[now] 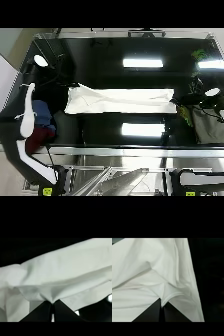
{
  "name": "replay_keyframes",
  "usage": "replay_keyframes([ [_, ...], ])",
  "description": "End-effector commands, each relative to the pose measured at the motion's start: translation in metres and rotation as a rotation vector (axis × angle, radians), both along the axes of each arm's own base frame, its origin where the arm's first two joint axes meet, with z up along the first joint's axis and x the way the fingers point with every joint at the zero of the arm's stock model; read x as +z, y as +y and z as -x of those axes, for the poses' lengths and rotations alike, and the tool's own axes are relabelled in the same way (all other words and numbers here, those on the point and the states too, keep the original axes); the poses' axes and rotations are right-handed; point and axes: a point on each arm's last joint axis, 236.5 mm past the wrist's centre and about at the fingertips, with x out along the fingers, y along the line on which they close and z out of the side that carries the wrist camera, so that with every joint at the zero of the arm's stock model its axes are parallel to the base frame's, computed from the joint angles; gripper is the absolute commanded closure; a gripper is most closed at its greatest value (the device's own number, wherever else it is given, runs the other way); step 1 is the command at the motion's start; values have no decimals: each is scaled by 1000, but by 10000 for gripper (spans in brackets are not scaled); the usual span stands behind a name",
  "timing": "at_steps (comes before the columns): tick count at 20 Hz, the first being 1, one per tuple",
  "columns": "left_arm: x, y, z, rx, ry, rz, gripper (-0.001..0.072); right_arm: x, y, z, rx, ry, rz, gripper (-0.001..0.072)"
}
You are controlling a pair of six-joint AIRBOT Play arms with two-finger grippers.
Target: Fold the shirts.
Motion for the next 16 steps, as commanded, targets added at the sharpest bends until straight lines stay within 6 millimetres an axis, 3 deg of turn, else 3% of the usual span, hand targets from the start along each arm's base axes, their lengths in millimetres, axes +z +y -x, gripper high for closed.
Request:
replay_keyframes([
  [1, -34, -10, -10, -56, 70, -11, 600, -15, -2, -4, -13, 12, 8, 662],
  [2, -39, -12, -4, -82, 114, -8, 428, -10, -3, -4, -6, -2, 13, 469],
  [3, -42, -12, 5, -106, 160, -6, 410, -1, -5, -6, 38, -31, 31, 302],
  [5, -42, -10, 16, -81, 237, -2, 411, 17, -16, -9, 101, -73, 85, 291],
  [7, -39, -2, 37, -42, 355, 2, 410, 24, -36, -17, 79, -87, 115, 81],
  [10, -32, 3, 44, -11, 396, 7, 410, 9, -38, -18, 65, -48, 48, 86],
  [16, 1, -4, 38, -18, 301, 3, 410, -34, -15, -18, 130, 3, -88, 92],
])
